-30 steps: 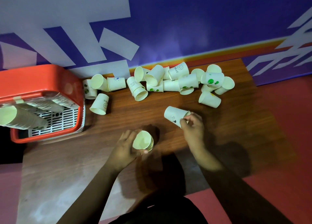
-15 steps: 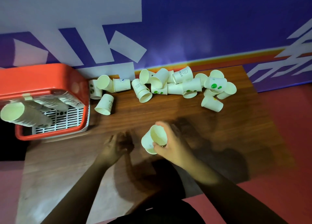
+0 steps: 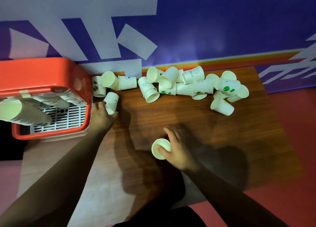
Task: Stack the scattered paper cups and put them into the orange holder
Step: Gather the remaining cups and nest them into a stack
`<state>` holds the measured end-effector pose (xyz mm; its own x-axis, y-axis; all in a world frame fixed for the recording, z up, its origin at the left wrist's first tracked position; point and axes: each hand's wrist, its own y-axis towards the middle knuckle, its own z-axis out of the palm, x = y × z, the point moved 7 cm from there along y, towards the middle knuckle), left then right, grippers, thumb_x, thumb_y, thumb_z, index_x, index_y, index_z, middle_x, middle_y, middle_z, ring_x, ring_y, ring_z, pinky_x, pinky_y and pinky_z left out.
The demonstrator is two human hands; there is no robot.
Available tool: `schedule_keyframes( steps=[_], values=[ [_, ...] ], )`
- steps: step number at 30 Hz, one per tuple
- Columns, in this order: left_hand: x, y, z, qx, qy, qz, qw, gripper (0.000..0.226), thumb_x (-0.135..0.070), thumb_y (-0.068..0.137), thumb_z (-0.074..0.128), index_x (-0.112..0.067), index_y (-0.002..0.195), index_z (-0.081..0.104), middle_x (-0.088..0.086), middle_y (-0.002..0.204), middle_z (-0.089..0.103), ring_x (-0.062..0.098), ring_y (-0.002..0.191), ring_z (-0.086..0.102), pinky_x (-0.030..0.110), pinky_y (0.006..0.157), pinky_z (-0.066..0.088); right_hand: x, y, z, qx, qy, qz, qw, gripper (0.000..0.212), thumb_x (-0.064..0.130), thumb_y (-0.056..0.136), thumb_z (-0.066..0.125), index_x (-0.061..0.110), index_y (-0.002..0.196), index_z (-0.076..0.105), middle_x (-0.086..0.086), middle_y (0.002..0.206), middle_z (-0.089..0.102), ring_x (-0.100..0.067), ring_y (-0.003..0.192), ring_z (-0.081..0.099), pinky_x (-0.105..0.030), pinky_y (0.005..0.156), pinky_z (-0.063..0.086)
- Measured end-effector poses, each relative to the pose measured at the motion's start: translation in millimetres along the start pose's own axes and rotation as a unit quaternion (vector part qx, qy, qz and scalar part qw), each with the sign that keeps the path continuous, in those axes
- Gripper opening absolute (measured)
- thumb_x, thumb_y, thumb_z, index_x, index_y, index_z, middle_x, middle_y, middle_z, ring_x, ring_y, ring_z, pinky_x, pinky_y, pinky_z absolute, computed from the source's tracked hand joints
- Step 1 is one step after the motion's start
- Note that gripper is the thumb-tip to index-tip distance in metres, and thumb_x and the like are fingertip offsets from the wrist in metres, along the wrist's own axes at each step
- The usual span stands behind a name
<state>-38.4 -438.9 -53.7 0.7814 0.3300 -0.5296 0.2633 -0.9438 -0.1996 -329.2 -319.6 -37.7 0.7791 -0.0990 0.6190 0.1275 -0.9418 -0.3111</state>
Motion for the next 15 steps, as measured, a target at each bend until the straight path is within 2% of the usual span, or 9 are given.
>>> schedule_keyframes(
  steps=[3,7,12,15],
  values=[
    [1.4,18.1,7.4,0.005,0.021,0.012,1.000,0.077,-0.034,0.083,0.077,0.001,0.140,0.039,0.029,0.136,0.043,0.045,0.126,0.041,0.050,0.106,0.035,1.1,31.3,-21.3,-0.041,-0.010,0.047,0.998,0.066,0.055,0.089,0.057,0.024,0.143,0.035,-0.003,0.148,0.035,-0.023,0.135,0.037,-0.042,0.109,0.038],
    [5.3,41.4,21.8,0.009,0.028,-0.018,0.999,0.095,-0.049,0.082,0.075,-0.003,0.150,0.027,0.034,0.140,0.040,0.049,0.130,0.039,0.053,0.110,0.031,11.9,90.2,-41.7,-0.069,-0.020,0.068,0.995,0.061,0.050,0.092,0.055,0.018,0.142,0.039,-0.008,0.145,0.037,-0.026,0.133,0.039,-0.041,0.105,0.040],
    [21.5,59.1,39.8,0.059,0.054,-0.048,0.996,0.081,-0.027,0.084,0.074,-0.002,0.147,0.030,0.036,0.133,0.045,0.052,0.124,0.044,0.057,0.106,0.038,18.0,152.7,-39.2,-0.078,-0.020,0.085,0.993,0.062,0.044,0.091,0.059,0.007,0.137,0.042,-0.014,0.139,0.045,-0.029,0.129,0.043,-0.040,0.103,0.040],
    [25.0,52.3,36.6,0.065,0.020,-0.039,0.997,0.076,-0.024,0.082,0.076,-0.005,0.143,0.036,0.030,0.134,0.047,0.047,0.123,0.047,0.053,0.102,0.042,17.5,179.6,-28.6,-0.077,0.035,0.131,0.988,0.059,0.042,0.088,0.064,0.004,0.130,0.046,-0.014,0.131,0.050,-0.029,0.117,0.052,-0.034,0.085,0.044]
  ],
)
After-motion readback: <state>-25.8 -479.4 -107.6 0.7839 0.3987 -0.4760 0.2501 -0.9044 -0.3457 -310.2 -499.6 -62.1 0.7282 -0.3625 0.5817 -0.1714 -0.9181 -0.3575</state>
